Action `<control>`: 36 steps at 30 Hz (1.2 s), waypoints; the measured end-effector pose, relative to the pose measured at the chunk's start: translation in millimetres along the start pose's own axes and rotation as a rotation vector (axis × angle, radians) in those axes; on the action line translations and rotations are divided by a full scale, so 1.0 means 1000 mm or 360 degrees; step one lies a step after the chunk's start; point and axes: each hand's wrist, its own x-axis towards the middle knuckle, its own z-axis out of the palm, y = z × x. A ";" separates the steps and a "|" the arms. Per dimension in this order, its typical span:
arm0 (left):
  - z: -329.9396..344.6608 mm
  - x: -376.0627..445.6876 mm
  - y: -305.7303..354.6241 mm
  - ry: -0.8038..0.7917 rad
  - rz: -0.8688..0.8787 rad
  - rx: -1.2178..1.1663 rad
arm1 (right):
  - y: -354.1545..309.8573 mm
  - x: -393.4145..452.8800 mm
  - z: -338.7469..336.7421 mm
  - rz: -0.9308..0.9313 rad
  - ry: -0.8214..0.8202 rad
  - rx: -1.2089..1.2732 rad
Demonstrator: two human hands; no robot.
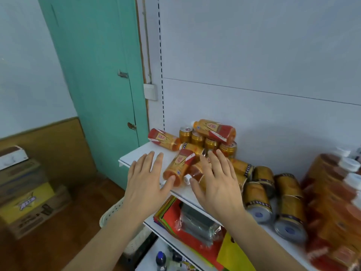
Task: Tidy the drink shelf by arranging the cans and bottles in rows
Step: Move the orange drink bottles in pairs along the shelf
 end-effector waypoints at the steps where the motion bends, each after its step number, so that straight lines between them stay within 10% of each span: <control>1: 0.002 0.009 -0.005 -0.0020 -0.0013 -0.0014 | -0.001 0.008 0.005 0.0004 -0.0035 -0.0012; 36: 0.138 0.280 -0.128 -0.0253 0.1175 -0.0009 | -0.054 0.123 0.077 0.0782 -0.0262 -0.0230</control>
